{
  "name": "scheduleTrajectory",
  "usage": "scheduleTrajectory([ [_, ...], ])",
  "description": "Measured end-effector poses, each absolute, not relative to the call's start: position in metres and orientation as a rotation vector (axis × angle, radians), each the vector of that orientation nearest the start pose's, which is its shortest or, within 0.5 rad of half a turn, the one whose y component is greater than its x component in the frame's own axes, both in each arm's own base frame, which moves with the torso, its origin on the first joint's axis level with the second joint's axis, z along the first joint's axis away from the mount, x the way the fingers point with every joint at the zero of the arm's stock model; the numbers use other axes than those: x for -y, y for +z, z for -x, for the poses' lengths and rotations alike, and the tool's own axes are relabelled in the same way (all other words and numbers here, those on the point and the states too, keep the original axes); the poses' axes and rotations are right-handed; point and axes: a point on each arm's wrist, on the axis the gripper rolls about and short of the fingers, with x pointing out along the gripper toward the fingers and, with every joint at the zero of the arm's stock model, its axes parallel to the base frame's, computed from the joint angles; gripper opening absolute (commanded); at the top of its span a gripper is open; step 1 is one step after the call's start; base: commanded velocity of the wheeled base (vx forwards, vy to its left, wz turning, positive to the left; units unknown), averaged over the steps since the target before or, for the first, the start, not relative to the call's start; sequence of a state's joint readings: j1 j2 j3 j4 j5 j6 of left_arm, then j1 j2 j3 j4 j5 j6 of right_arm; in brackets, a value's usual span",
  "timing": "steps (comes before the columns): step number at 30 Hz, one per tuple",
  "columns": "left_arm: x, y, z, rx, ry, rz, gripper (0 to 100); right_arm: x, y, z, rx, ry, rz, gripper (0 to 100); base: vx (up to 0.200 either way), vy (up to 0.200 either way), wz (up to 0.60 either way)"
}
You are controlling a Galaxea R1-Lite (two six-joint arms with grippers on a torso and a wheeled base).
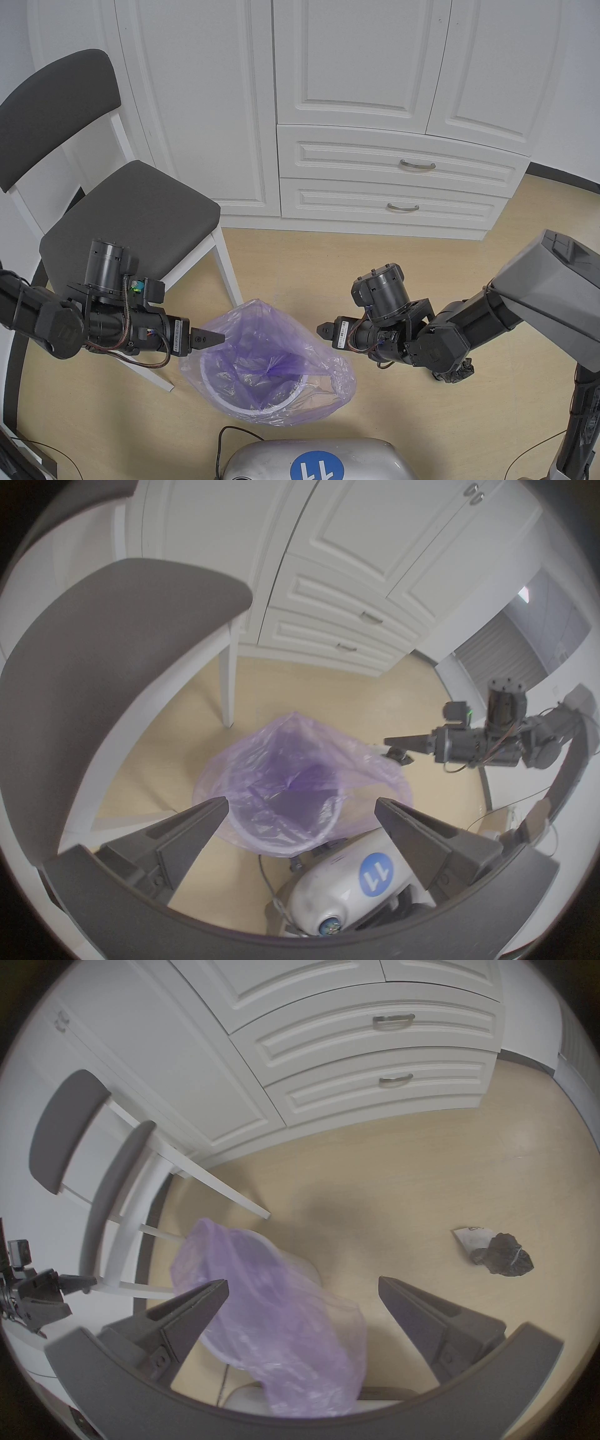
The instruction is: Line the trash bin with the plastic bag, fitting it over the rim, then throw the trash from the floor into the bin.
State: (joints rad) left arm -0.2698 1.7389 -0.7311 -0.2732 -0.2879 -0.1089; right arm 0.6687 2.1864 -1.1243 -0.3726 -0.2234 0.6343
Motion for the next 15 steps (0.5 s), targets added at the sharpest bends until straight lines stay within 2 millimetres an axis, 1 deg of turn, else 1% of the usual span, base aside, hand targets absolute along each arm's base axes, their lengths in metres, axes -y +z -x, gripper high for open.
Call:
scheduleTrajectory([
  [4, 0.075, 0.100, -0.283, -0.821, -0.469, 0.068, 100, -0.245, 0.053, -0.321, -0.752, 0.200, -0.264, 100, 0.000, 0.000, 0.00],
  [8, 0.071, 0.082, -0.293, -0.872, -0.448, 0.063, 100, -0.247, 0.041, -0.316, -0.782, 0.203, -0.224, 100, 0.000, 0.000, 0.00],
  [12, 0.067, 0.069, -0.302, -0.902, -0.425, 0.064, 100, -0.248, 0.028, -0.316, -0.807, 0.197, -0.202, 100, 0.000, 0.000, 0.00],
  [15, 0.065, 0.060, -0.309, -0.901, -0.381, 0.052, 100, -0.249, 0.018, -0.321, -0.817, 0.184, -0.198, 100, 0.000, 0.000, 0.00],
])
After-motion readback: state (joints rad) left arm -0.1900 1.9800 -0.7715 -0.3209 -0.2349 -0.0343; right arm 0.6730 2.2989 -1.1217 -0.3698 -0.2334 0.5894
